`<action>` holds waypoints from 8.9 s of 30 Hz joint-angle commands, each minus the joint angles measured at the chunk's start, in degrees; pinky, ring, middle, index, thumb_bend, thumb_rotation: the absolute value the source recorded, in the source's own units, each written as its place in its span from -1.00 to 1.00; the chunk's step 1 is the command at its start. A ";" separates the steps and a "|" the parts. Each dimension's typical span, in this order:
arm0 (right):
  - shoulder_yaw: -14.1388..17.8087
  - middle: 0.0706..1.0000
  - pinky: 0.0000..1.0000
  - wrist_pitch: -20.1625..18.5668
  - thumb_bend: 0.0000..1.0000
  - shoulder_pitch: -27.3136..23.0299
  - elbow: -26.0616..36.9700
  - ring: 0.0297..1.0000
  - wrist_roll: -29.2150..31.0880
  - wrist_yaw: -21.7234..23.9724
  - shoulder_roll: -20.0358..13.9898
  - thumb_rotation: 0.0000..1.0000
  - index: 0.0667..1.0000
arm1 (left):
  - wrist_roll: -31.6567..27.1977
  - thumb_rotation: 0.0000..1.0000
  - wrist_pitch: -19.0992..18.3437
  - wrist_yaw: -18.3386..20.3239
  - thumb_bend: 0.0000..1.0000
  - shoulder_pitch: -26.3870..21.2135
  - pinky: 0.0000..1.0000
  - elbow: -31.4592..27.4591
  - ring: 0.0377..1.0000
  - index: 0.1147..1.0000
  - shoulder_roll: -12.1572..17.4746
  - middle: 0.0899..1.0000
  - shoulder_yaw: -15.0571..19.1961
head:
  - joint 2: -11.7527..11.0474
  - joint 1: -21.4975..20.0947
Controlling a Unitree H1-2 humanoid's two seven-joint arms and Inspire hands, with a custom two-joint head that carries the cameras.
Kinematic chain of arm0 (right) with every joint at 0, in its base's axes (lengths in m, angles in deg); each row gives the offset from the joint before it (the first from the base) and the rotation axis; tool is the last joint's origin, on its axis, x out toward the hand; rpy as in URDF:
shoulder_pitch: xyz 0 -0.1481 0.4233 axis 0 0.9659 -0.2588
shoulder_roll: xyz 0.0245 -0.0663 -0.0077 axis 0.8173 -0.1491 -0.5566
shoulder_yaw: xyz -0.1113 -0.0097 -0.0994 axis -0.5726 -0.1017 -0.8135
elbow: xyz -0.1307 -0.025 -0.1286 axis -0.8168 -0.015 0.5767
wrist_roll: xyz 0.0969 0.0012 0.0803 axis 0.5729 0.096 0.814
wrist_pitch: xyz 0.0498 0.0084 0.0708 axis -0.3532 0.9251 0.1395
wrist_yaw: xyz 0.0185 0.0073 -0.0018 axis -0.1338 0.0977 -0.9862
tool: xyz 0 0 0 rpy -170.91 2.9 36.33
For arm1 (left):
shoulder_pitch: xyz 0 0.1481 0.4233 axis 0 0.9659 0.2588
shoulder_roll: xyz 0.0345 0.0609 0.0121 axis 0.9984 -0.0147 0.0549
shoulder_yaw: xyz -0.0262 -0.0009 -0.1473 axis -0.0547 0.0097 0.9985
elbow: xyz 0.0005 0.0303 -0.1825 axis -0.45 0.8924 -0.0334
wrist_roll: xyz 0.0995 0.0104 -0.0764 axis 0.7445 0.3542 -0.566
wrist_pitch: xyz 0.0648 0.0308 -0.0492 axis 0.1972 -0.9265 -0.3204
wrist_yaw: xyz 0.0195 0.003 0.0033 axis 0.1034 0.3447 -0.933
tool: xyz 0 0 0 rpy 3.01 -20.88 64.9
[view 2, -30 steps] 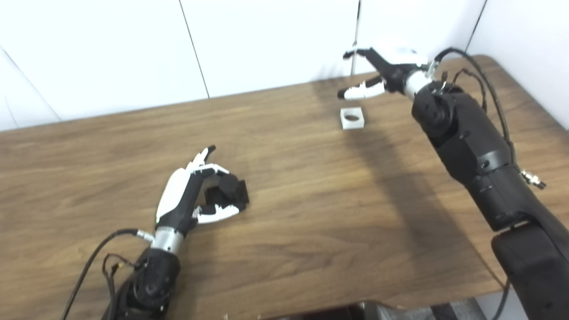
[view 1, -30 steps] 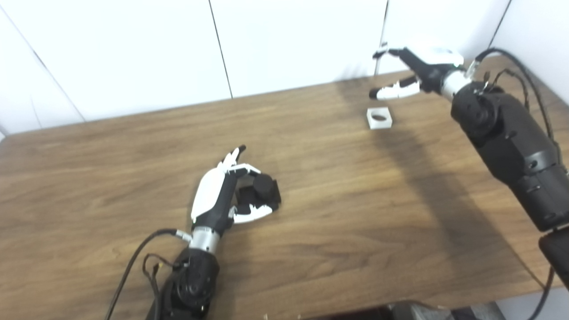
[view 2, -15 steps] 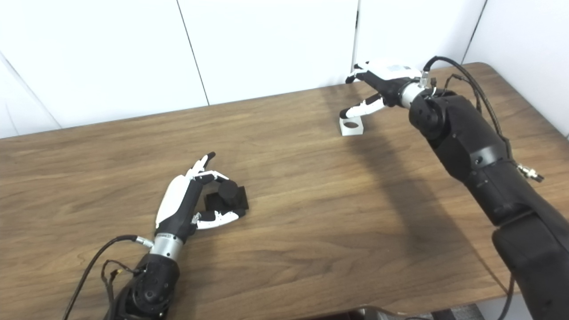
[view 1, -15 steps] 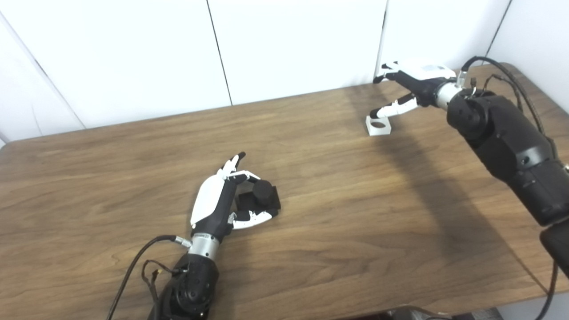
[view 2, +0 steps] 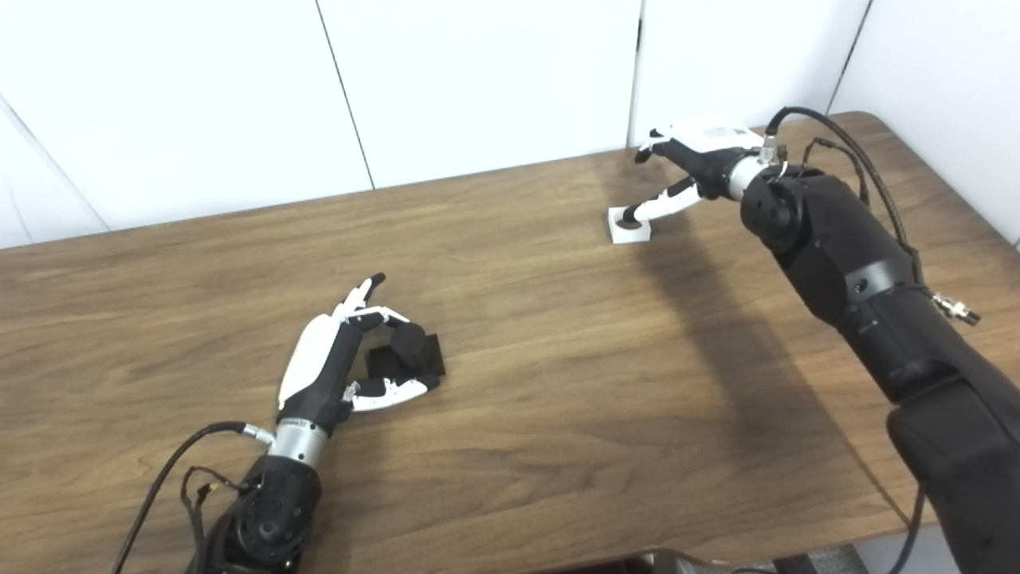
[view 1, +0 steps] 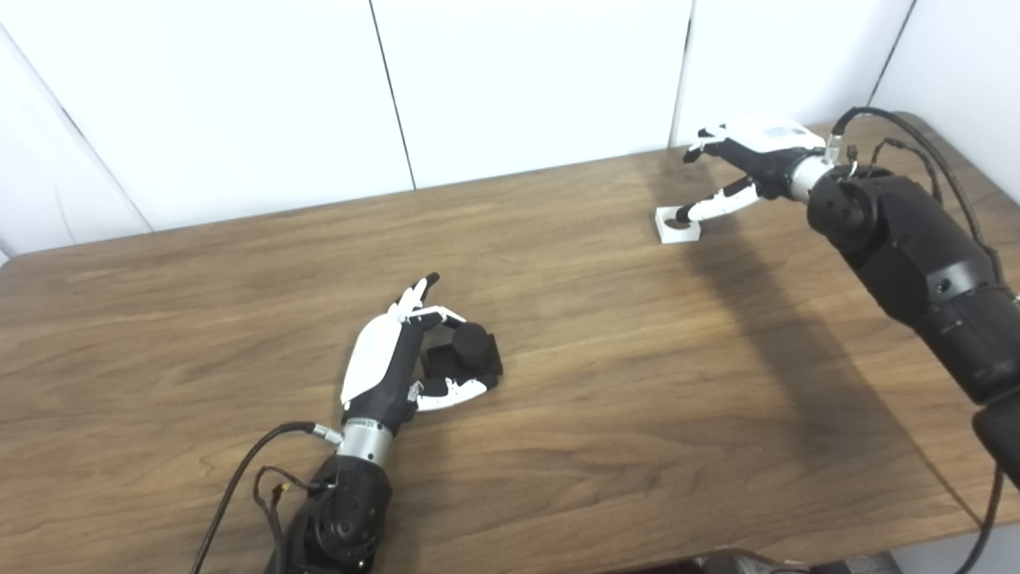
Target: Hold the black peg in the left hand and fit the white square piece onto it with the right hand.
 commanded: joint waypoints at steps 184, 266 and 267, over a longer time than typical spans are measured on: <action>-3.33 0.68 0.87 10.96 0.03 -1.24 -11.08 0.79 1.00 -12.04 1.31 -0.69 -0.08 | 1.92 -0.84 -5.25 4.76 0.04 4.10 1.00 -5.62 1.00 -0.14 3.29 0.97 2.63 | 5.37 3.56; 7.83 0.54 0.94 17.08 0.03 10.50 20.16 0.75 7.51 -15.09 5.89 -0.72 -0.11 | 4.22 -0.84 -7.42 2.44 0.04 -0.08 1.00 -1.84 1.00 -0.14 -0.41 0.96 1.05 | 7.82 16.31; 7.87 0.54 0.93 16.96 0.03 10.67 20.63 0.75 7.84 -14.83 6.06 -0.72 -0.11 | 4.36 -0.84 -7.59 2.36 0.04 -0.26 1.00 -1.64 1.00 -0.14 -0.64 0.96 0.95 | 7.97 17.19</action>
